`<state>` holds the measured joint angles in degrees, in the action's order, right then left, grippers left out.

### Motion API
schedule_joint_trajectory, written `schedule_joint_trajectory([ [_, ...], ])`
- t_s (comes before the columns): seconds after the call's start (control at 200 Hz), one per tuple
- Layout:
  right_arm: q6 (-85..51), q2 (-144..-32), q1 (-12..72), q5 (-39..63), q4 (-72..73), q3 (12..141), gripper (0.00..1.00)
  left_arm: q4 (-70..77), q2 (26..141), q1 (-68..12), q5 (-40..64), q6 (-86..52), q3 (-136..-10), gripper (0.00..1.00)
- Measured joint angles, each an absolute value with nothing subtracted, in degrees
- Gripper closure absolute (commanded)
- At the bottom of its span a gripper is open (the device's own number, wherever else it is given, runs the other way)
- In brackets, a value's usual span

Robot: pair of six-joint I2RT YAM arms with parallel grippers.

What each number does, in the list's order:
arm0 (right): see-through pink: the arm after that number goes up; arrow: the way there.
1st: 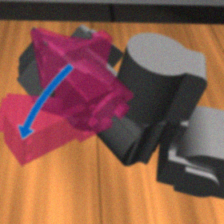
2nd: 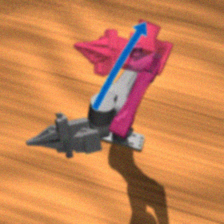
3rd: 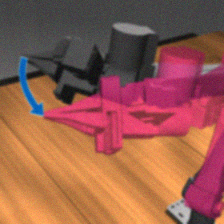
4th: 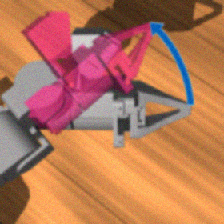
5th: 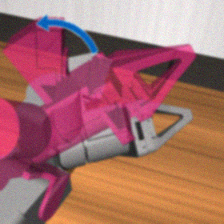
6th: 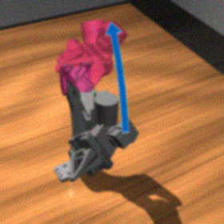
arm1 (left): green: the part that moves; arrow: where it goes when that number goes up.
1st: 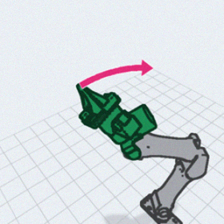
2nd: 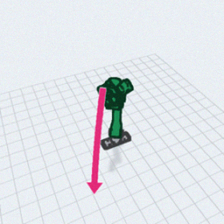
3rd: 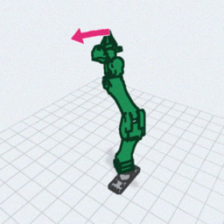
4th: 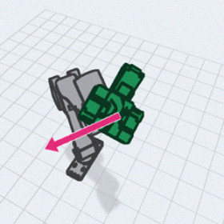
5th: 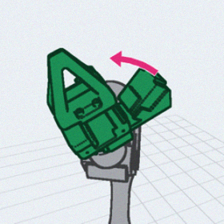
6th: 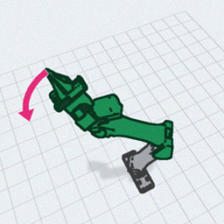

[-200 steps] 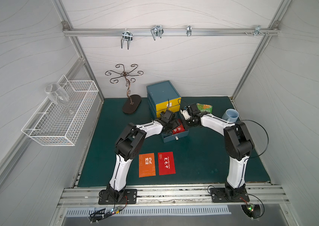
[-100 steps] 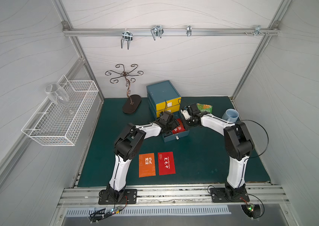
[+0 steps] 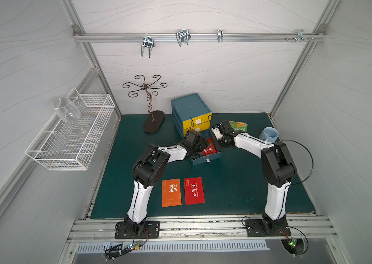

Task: Take the postcards out of the drawer
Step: Pick up the postcard from the drawer.

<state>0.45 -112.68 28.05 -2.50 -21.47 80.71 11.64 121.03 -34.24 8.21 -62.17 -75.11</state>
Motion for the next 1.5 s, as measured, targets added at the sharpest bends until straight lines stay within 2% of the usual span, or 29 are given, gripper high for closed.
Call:
schedule_joint_trajectory([
  [0.65, 0.3, -112.7, 28.4, 0.1, -21.8, 80.7, 1.0, 24.9, 121.1, -34.4, 14.5, -66.5, -72.1, 0.2],
  [0.815, 0.3, -112.7, 28.4, 0.3, -21.9, 80.7, 1.0, 25.5, 121.1, -34.5, 14.8, -67.6, -72.1, 0.32],
  [1.061, 0.3, -112.7, 28.6, 0.5, -21.9, 80.7, 1.0, 18.9, 120.1, -34.9, 12.4, -67.2, -72.2, 0.61],
  [1.331, 0.3, -112.7, 28.6, 0.4, -22.0, 80.7, 1.0, 8.6, 118.4, -34.9, 9.0, -66.2, -72.8, 0.84],
  [1.501, 0.1, -112.7, 28.7, 0.0, -22.1, 80.7, 1.0, 5.7, 117.7, -34.9, 7.9, -66.2, -73.1, 0.93],
])
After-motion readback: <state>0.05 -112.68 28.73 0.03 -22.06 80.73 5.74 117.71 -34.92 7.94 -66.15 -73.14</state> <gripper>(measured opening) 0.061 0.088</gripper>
